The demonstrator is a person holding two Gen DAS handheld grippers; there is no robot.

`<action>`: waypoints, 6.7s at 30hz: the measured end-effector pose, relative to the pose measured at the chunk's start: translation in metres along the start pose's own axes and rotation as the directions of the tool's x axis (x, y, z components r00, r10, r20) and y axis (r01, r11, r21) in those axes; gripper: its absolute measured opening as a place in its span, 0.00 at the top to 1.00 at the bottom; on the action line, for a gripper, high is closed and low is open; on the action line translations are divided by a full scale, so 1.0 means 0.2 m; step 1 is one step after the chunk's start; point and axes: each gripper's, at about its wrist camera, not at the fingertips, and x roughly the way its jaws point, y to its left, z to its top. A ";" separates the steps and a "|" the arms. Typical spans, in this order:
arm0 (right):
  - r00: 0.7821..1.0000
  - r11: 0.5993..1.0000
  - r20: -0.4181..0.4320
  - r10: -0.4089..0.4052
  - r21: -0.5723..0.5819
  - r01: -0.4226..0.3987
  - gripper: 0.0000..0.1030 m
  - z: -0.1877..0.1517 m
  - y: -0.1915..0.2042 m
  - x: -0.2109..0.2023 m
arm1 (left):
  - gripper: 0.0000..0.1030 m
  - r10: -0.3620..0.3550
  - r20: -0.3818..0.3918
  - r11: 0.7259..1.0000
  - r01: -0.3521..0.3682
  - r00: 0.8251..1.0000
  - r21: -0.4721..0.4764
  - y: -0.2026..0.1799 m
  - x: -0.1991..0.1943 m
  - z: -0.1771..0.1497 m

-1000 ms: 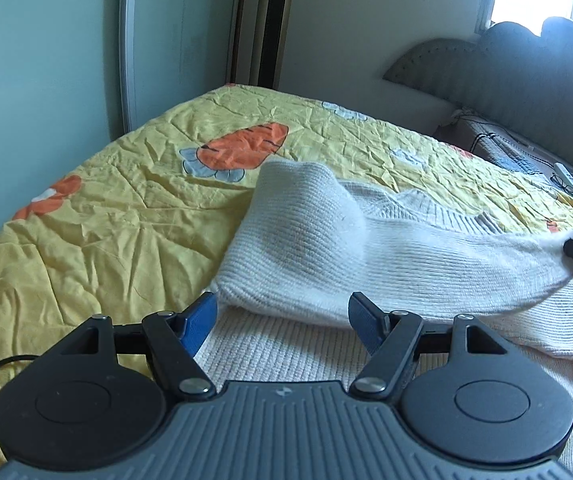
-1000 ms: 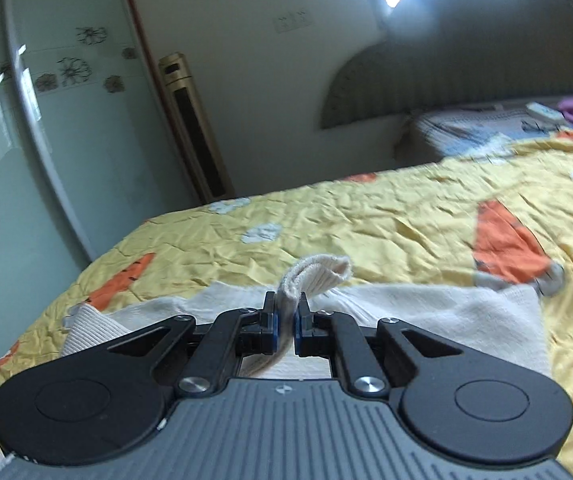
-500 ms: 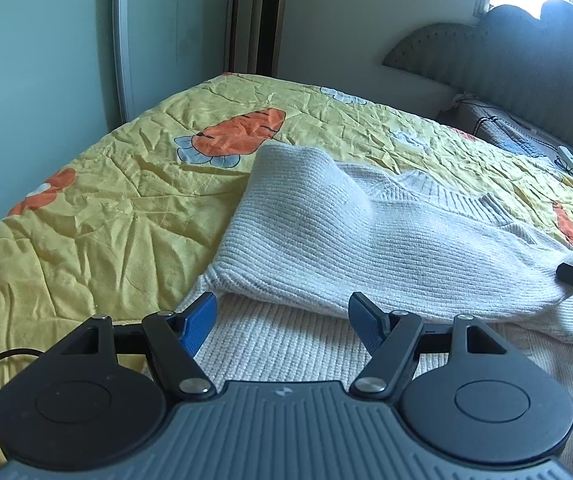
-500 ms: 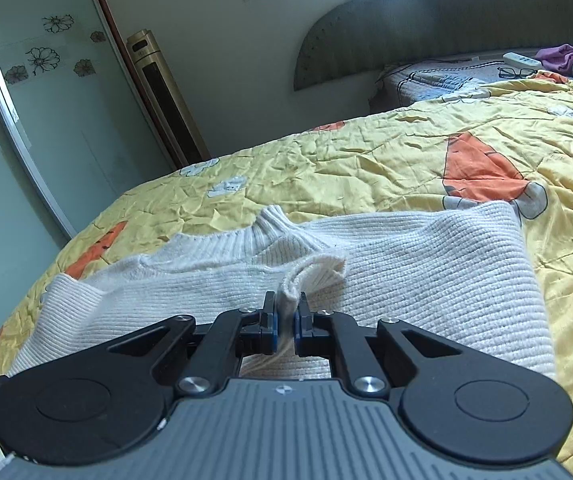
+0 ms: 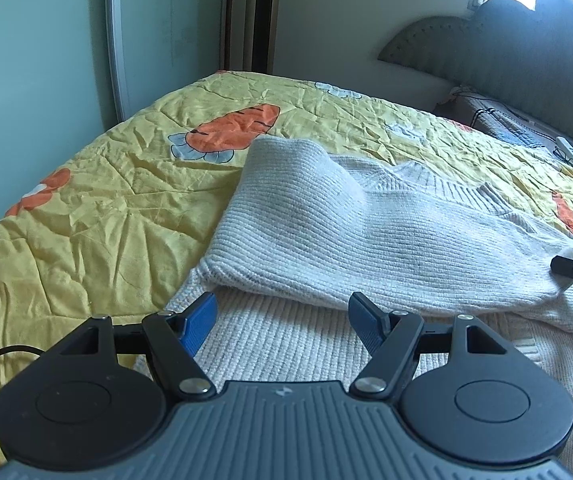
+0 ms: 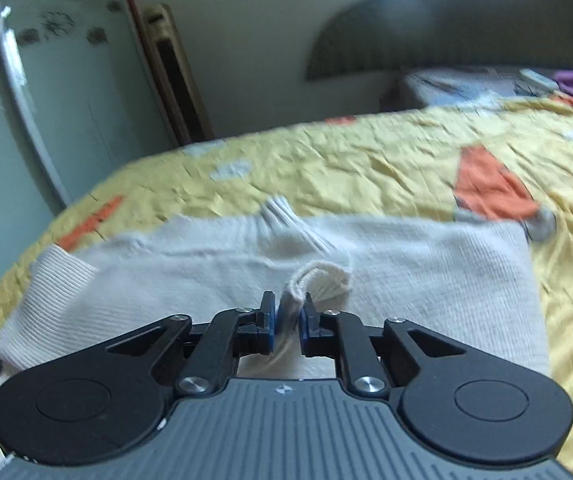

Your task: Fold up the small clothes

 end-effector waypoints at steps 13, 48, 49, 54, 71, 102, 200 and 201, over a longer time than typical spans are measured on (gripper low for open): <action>0.996 0.994 0.010 -0.089 0.060 0.088 0.48 -0.01 -0.05 -0.08 | 0.30 -0.012 0.001 0.998 0.012 1.000 0.068 -0.07 -0.06 -0.07; 0.999 0.987 0.010 0.043 -0.157 -0.041 0.16 -0.72 0.14 -0.95 | 0.19 0.153 0.123 0.952 -0.180 0.981 0.249 0.22 -0.31 -0.46; 0.998 0.985 0.024 0.062 -0.161 -0.058 0.15 -0.73 0.16 -0.96 | 0.19 0.164 0.129 0.949 -0.192 0.978 0.251 0.22 -0.30 -0.46; 0.996 0.971 0.076 0.046 -0.239 -0.027 0.15 -0.76 0.25 -0.97 | 0.19 0.142 0.139 0.961 -0.170 0.980 0.217 0.24 -0.31 -0.47; 0.993 0.971 0.048 -0.104 -0.212 0.112 0.14 -0.72 0.04 -1.05 | 0.20 0.202 0.106 0.934 -0.224 0.974 0.280 0.31 -0.40 -0.51; 0.996 0.972 0.020 -0.092 -0.216 0.094 0.08 -0.92 0.06 -1.27 | 0.19 0.091 0.036 0.965 -0.097 0.995 0.243 0.38 -0.61 -0.72; 0.941 0.941 0.130 0.313 0.090 -0.325 0.88 -0.73 -0.01 -1.36 | 0.85 -0.310 0.198 0.950 0.309 0.930 0.041 0.34 -0.90 -0.56; 0.942 0.942 0.136 0.306 0.098 -0.321 0.88 -0.73 -0.02 -1.35 | 0.85 -0.306 0.192 0.951 0.306 0.932 0.031 0.34 -0.88 -0.55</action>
